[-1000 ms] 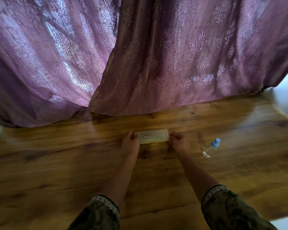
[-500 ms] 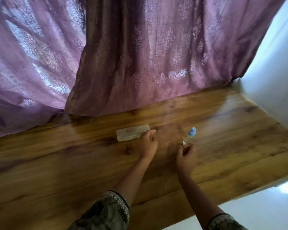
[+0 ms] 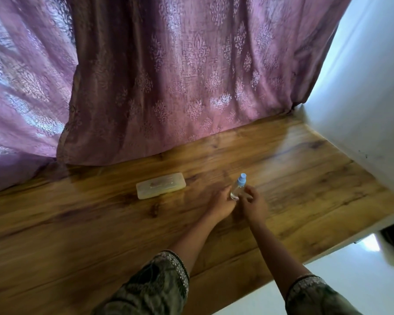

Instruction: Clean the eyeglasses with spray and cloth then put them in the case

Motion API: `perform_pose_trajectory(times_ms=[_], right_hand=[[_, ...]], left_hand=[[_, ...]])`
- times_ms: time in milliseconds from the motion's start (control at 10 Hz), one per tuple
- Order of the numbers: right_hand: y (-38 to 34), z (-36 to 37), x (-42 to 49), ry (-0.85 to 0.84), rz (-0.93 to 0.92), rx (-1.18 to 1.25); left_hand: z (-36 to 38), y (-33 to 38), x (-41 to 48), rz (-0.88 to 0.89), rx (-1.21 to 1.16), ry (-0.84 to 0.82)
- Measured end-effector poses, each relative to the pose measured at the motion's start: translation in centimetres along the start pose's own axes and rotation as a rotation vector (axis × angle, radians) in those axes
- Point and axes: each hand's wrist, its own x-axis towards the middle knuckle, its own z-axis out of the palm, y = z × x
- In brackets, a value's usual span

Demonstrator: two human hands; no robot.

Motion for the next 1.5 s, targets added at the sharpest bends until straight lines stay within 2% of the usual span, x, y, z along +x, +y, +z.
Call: perform_pose_trajectory(times_ms=[200, 400, 500, 700, 900, 1300, 1400, 1500], right_hand=[[-0.7, 0.1, 0.6, -0.002, 0.025, 0.039], [-3.3, 2.2, 2.2, -0.131, -0.059, 0.096], [-4.6, 4.3, 3.3, -0.249, -0.079, 0.087], [-6.5, 6.8, 3.9, -0.313, -0.114, 0.019], [-7.9, 7.8, 3.8, -0.320, -0.159, -0.015], [-8.9, 7.5, 3.2, -0.355, -0.122, -0.023], [-8.9, 7.3, 2.7, -0.315, -0.135, -0.021], [-8.7, 6.8, 1.7, -0.253, -0.058, 0.041]], left_hand=[[-0.4, 0.3, 0.0, -0.031, -0.062, 0.039], [-3.2, 0.7, -0.2, -0.069, -0.035, 0.110], [-4.9, -0.1, 0.4, -0.098, -0.003, 0.204], [-6.8, -1.0, 0.9, -0.101, -0.058, 0.249], [-7.7, -2.0, 1.3, -0.092, -0.087, 0.306], [-8.2, -2.7, 1.2, -0.081, -0.103, 0.288], [-8.2, -2.8, 0.6, -0.062, -0.089, 0.351], [-8.5, -3.2, 0.0, -0.104, -0.020, 0.530]])
